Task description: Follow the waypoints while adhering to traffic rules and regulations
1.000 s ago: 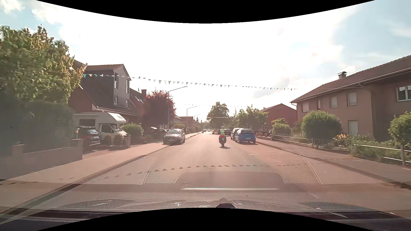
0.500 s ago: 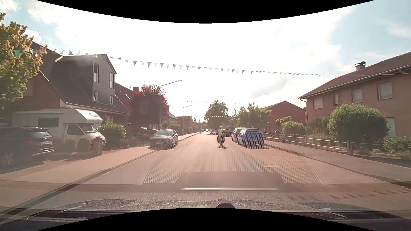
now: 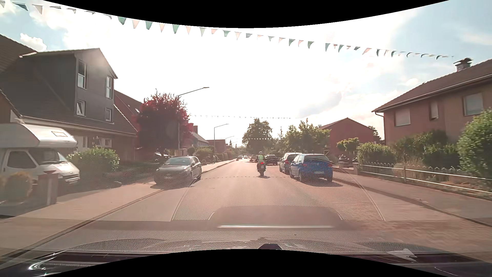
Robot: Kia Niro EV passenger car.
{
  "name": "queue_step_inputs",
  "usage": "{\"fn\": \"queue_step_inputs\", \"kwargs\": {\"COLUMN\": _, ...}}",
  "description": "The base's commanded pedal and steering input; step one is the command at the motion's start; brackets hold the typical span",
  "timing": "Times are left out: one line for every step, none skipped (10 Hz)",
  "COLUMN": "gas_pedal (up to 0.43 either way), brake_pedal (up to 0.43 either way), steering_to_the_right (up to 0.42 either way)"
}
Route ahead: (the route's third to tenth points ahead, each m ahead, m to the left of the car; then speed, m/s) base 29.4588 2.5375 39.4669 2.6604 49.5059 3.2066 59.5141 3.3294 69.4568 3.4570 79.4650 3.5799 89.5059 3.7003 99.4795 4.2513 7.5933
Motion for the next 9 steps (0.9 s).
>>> {"fn": "queue_step_inputs", "kwargs": {"gas_pedal": 0.138, "brake_pedal": 0.000, "steering_to_the_right": 0.008}}
{"fn": "queue_step_inputs", "kwargs": {"gas_pedal": 0.138, "brake_pedal": 0.000, "steering_to_the_right": 0.008}}
{"fn": "queue_step_inputs", "kwargs": {"gas_pedal": 0.130, "brake_pedal": 0.000, "steering_to_the_right": 0.005}}
{"fn": "queue_step_inputs", "kwargs": {"gas_pedal": 0.130, "brake_pedal": 0.000, "steering_to_the_right": 0.001}}
{"fn": "queue_step_inputs", "kwargs": {"gas_pedal": 0.130, "brake_pedal": 0.000, "steering_to_the_right": -0.002}}
{"fn": "queue_step_inputs", "kwargs": {"gas_pedal": 0.130, "brake_pedal": 0.000, "steering_to_the_right": -0.002}}
{"fn": "queue_step_inputs", "kwargs": {"gas_pedal": 0.130, "brake_pedal": 0.000, "steering_to_the_right": -0.002}}
{"fn": "queue_step_inputs", "kwargs": {"gas_pedal": 0.130, "brake_pedal": 0.000, "steering_to_the_right": -0.002}}
{"fn": "queue_step_inputs", "kwargs": {"gas_pedal": 0.130, "brake_pedal": 0.000, "steering_to_the_right": -0.005}}
